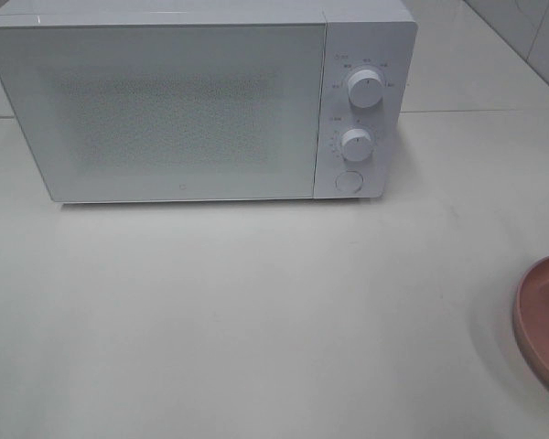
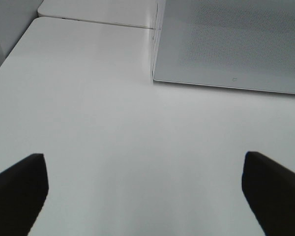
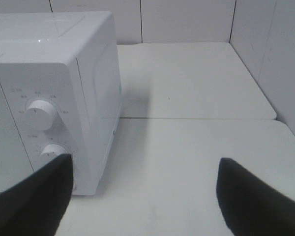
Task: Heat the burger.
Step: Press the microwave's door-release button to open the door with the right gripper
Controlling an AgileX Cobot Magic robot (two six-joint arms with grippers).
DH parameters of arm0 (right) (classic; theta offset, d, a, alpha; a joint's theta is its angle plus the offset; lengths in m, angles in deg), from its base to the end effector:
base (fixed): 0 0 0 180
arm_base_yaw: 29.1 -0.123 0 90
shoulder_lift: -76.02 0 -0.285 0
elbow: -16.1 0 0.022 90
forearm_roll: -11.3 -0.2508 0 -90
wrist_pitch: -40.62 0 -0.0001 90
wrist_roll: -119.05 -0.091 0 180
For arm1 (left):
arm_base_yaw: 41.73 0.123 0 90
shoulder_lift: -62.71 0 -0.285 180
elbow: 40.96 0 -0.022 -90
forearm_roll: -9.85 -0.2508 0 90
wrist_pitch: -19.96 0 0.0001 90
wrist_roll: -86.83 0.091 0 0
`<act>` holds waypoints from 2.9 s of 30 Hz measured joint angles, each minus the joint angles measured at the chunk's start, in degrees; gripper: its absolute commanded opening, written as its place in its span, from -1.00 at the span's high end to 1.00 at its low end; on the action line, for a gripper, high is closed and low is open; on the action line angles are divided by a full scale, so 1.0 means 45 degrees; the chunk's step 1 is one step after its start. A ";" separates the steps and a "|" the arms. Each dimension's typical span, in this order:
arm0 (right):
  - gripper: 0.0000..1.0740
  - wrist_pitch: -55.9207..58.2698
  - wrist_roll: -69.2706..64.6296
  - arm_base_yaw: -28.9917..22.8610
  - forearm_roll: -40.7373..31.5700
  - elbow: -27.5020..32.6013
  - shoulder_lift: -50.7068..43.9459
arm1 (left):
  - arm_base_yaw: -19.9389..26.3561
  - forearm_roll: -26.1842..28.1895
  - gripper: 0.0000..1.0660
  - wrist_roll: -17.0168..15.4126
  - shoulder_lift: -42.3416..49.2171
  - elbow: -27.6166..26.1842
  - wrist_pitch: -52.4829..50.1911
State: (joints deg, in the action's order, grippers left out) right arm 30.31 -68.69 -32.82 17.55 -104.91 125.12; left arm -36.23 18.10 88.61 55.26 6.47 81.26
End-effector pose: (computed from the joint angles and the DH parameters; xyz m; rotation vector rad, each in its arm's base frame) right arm 0.1483 0.0114 0.2689 -0.0463 1.7077 0.0856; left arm -0.0078 -0.0123 0.2827 -0.0560 2.0199 -0.0912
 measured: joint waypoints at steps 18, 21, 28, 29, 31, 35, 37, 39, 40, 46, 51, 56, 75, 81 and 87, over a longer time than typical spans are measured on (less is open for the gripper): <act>-0.42 -0.5208 0.1070 0.0000 -0.0013 0.0331 0.4291 | 0.0000 0.0000 -0.87 0.0000 0.0000 0.0000 0.0000; -0.42 -0.5933 0.1299 0.0000 -0.0025 0.0331 0.5067 | 0.0000 0.0000 -0.87 0.0000 0.0000 0.0000 0.0000; -0.42 -0.7347 0.2788 -0.0840 -0.1757 0.0331 0.6786 | 0.0000 0.0000 -0.87 0.0000 0.0000 0.0000 0.0000; -0.42 -0.7347 0.2788 -0.0840 -0.1757 0.0331 0.6786 | 0.0000 0.0000 -0.87 0.0000 0.0000 0.0000 0.0000; -0.42 -0.7881 0.3985 -0.1719 -0.3349 0.0331 0.7385 | 0.0000 0.0000 -0.87 0.0000 0.0000 0.0000 0.0000; -0.42 -0.8518 0.4915 -0.2687 -0.4889 0.0331 0.7856 | 0.0000 0.0000 -0.87 0.0000 0.0000 0.0000 0.0000; -0.42 -0.8976 0.5348 -0.3272 -0.5717 0.0318 0.8136 | 0.0000 0.0000 -0.87 0.0000 0.0000 0.0000 0.0000; -0.42 -0.9549 0.5691 -0.4176 -0.7003 0.0318 0.8556 | 0.0000 0.0000 -0.87 0.0000 0.0000 0.0000 0.0000; -0.42 -0.9549 0.5691 -0.4176 -0.7003 0.0318 0.8556 | 0.0000 0.0000 -0.87 0.0000 0.0000 0.0000 0.0000; -0.42 -1.0657 0.5730 -0.5857 -0.8951 0.0318 0.9435 | 0.0000 0.0000 -0.87 0.0000 0.0000 0.0000 0.0000; -0.42 -1.1485 0.5730 -0.7130 -0.9791 0.0306 1.0148 | 0.0000 0.0000 -0.87 0.0000 0.0000 0.0000 0.0000; -0.42 -1.2159 0.5730 -0.8442 -1.0670 0.0293 1.0924 | 0.0000 0.0000 -0.87 0.0000 0.0000 0.0000 0.0000; -0.42 -1.3102 0.5640 -1.0415 -1.2134 0.0280 1.2465 | 0.0000 0.0000 -0.87 0.0000 0.0000 0.0000 0.0000; -0.35 -1.3102 0.4367 -1.0428 -1.2299 0.0280 1.2478 | 0.0000 0.0000 -0.87 0.0000 0.0000 0.0000 0.0000; -0.19 -1.3102 0.0968 -1.0428 -1.2299 0.0280 1.2478 | 0.0000 0.0000 -0.87 0.0000 0.0000 0.0000 0.0000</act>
State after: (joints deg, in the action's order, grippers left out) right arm -28.65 -64.33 -79.75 -37.80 -103.65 181.27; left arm -36.23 18.10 88.61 55.26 6.47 81.26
